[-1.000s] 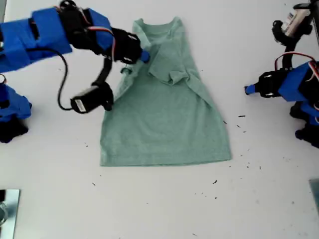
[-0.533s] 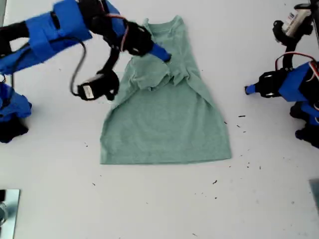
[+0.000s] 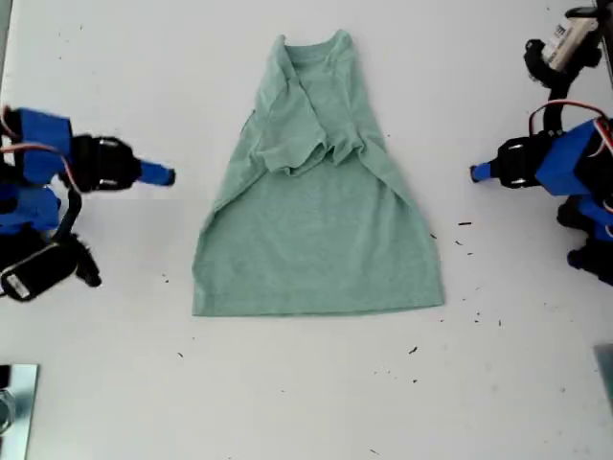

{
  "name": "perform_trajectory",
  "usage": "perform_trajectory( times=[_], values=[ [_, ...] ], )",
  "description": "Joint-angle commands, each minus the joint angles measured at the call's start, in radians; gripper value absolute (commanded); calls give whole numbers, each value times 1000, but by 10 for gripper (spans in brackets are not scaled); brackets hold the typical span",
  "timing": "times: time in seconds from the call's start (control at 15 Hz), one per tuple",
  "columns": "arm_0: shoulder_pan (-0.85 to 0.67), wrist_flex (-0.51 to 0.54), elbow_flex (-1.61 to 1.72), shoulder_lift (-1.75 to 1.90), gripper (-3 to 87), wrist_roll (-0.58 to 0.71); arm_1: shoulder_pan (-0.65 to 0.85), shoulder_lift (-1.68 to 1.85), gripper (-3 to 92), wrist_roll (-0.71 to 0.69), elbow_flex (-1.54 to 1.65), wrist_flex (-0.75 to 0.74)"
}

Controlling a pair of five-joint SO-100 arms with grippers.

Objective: Fold t shirt

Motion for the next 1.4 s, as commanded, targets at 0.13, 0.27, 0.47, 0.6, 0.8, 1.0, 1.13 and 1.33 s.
perform_trajectory(
  times=[0.13,0.27,0.47,0.6,0.8,1.0,1.13,1.33],
  values=[
    [3,43,150,330,-2,-43,-178,-11,25,146,-250,207],
    [6,43,153,331,-2,-41,-319,-195,25,190,-658,411],
    [8,41,155,337,-2,-41,-581,-650,24,241,-1081,445],
    [12,43,156,337,-2,-41,-683,-824,211,256,-1152,436],
    [11,41,156,337,-2,-38,-715,-867,299,270,-1075,472],
    [12,40,156,337,-2,-34,-670,-864,299,244,-811,222],
    [20,40,156,337,-2,-34,-666,-867,296,267,-652,48],
    [17,40,156,337,-2,-34,-680,-1000,199,314,-518,-225]
  ],
)
